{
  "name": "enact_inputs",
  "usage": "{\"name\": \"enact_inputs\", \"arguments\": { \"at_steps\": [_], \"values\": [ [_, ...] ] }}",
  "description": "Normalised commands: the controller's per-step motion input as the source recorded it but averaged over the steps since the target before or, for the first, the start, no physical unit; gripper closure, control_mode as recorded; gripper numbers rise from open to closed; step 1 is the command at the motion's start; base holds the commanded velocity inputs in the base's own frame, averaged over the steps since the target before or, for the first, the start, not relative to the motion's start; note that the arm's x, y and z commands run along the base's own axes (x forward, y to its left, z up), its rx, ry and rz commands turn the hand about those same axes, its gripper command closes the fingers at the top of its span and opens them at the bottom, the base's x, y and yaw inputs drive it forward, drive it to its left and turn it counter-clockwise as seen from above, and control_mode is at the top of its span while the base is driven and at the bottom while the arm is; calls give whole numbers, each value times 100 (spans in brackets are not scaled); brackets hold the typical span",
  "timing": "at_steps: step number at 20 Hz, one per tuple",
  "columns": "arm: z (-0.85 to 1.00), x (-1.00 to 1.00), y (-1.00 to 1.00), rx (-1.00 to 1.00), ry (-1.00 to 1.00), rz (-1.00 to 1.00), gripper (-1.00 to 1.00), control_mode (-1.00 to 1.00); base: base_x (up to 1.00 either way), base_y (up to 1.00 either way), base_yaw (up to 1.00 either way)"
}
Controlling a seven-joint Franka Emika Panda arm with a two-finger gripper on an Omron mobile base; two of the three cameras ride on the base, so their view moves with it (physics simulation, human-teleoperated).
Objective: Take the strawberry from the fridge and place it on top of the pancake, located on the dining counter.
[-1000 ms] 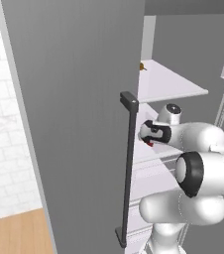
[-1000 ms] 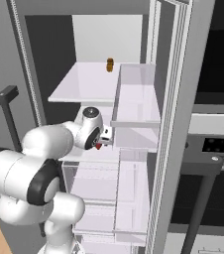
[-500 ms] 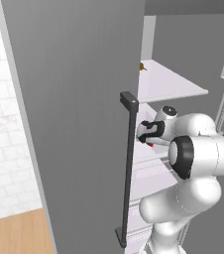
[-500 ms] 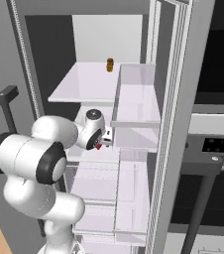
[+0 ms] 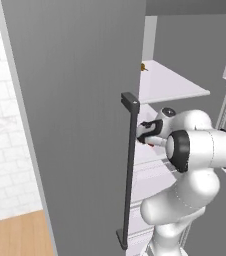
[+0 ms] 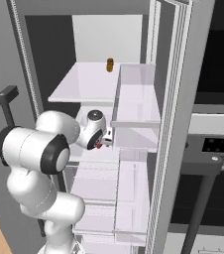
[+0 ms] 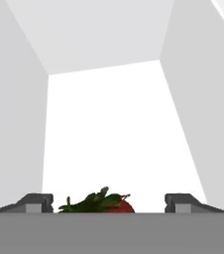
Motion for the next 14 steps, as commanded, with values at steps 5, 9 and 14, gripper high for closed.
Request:
{"name": "enact_inputs", "arguments": {
  "at_steps": [5, 9, 14],
  "values": [
    [-6, 0, 2, 0, -4, 4, 100, -100, 0, 0, 0],
    [27, -84, 9, -1, -16, 2, 100, -100, 0, 0, 0],
    [81, -92, 20, 0, -3, 0, 100, -100, 0, 0, 0]
  ]
}}
